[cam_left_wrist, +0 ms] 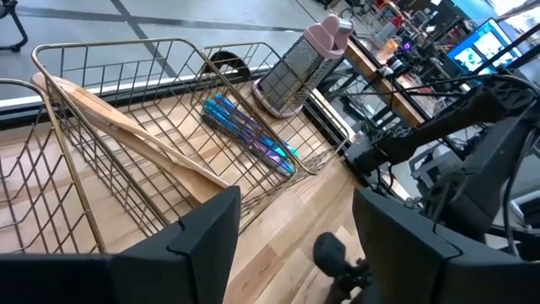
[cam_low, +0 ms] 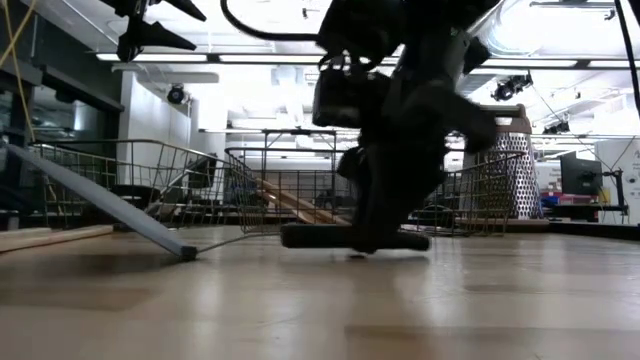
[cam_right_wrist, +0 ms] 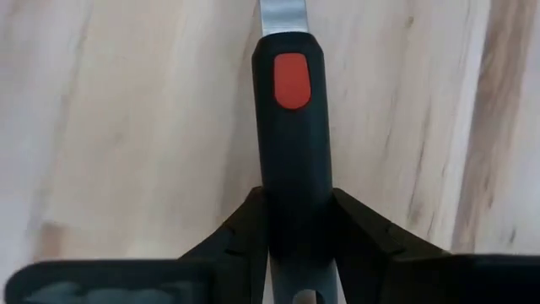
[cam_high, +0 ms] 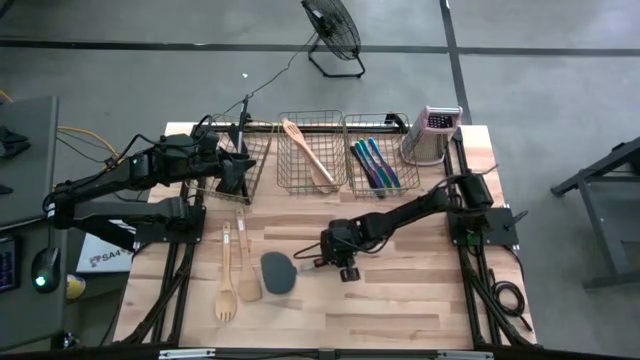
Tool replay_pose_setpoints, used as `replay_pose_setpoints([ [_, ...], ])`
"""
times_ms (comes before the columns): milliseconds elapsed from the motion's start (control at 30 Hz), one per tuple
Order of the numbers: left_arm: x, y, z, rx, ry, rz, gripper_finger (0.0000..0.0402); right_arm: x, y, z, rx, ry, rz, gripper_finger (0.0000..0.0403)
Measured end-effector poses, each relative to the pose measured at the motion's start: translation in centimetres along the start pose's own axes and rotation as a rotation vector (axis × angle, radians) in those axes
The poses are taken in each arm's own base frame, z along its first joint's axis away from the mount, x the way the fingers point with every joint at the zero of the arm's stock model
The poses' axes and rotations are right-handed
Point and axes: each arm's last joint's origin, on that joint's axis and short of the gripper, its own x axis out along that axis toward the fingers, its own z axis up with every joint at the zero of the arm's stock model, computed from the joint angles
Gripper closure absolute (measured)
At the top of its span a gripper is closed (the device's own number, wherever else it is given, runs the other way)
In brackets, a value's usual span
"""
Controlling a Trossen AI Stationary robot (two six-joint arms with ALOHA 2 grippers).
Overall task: Pick & Place Kitchen Items
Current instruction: Put the black spatula into the left wire basket
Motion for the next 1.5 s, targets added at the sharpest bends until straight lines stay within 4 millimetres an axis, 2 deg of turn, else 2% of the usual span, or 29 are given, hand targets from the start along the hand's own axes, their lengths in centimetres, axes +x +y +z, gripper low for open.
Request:
replay_pose_setpoints([
  [100,0.0,0.0,0.0,0.001,0.0,0.0,0.0174,-1.3,0.6,0.4,0.037,-0.035,0.002,0.0309],
  [467,0.0,-0.1,0.0,0.005,0.004,-0.014,0.0174,-8.7,1.2,2.1,0.223,-0.26,-0.123,0.0309],
  [700,-0.1,-0.9,0.4,0.112,0.012,-0.166,0.0174,-14.0,0.8,2.5,0.358,-0.449,-0.246,0.0309],
  [933,-0.2,-1.6,1.0,0.184,-0.027,-0.289,0.0174,-18.7,0.3,2.2,0.413,-0.603,-0.336,0.0309],
  [1233,-0.2,-2.9,1.9,0.228,-0.08,-0.486,0.0174,-22.4,-0.4,1.6,0.448,-0.715,-0.368,0.0309],
  [1500,1.6,-3.8,2.2,0.261,-0.092,-0.563,0.0174,-24.7,-1.5,1.9,0.47,-0.844,-0.41,0.0309],
])
